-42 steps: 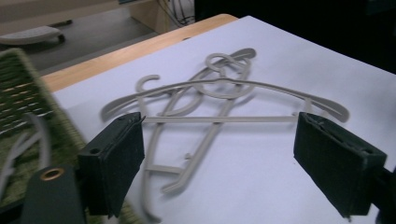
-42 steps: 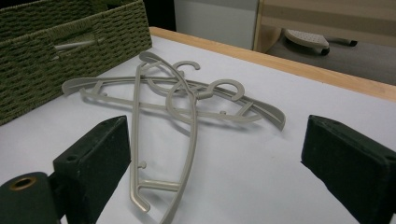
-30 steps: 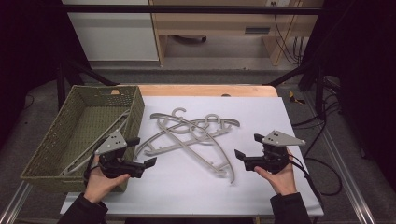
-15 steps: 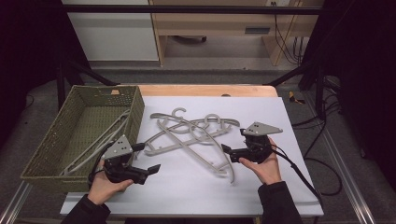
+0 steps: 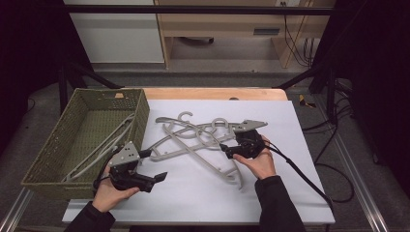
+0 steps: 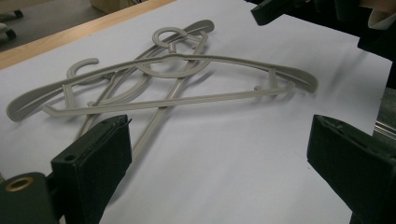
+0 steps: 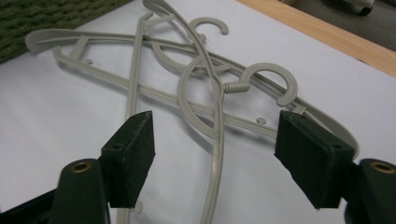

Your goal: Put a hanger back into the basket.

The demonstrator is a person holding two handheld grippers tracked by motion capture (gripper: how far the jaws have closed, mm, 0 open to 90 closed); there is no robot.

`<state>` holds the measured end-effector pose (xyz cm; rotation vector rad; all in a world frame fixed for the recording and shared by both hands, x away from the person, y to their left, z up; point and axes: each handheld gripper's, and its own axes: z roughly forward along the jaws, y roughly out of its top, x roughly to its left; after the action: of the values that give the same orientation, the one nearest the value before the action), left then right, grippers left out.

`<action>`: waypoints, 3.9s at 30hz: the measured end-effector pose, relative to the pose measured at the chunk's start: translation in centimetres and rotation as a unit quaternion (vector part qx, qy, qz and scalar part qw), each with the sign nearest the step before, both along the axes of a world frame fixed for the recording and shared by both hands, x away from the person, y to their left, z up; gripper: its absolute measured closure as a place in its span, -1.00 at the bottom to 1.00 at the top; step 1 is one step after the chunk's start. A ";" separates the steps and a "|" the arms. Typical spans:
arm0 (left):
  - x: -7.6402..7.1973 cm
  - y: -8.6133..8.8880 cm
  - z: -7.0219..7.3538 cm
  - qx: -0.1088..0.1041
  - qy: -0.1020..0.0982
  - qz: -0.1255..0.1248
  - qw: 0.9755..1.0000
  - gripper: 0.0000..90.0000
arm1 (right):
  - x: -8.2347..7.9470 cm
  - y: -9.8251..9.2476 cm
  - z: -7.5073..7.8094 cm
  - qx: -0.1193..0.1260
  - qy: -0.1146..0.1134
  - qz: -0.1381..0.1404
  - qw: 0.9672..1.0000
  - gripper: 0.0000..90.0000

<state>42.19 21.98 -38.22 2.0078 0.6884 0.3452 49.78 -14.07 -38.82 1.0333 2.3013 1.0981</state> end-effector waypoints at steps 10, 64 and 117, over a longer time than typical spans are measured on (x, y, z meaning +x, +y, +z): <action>-0.1 -0.1 0.1 -0.001 -0.002 -0.001 1.000 -0.86 | 2.4 1.1 -3.1 -0.055 0.043 0.000 0.998 -0.05; -0.2 -0.1 0.4 0.006 0.002 -0.006 1.000 -0.83 | 1.6 -0.7 -3.1 -0.067 0.072 0.012 0.995 0.83; 3.0 -9.6 1.5 0.219 0.083 -0.158 0.959 0.36 | -8.4 0.2 0.6 -0.092 0.013 0.250 0.964 0.83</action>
<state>45.19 12.43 -36.71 2.5479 0.4001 0.1451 41.38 -13.87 -38.22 0.4032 2.7041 1.0137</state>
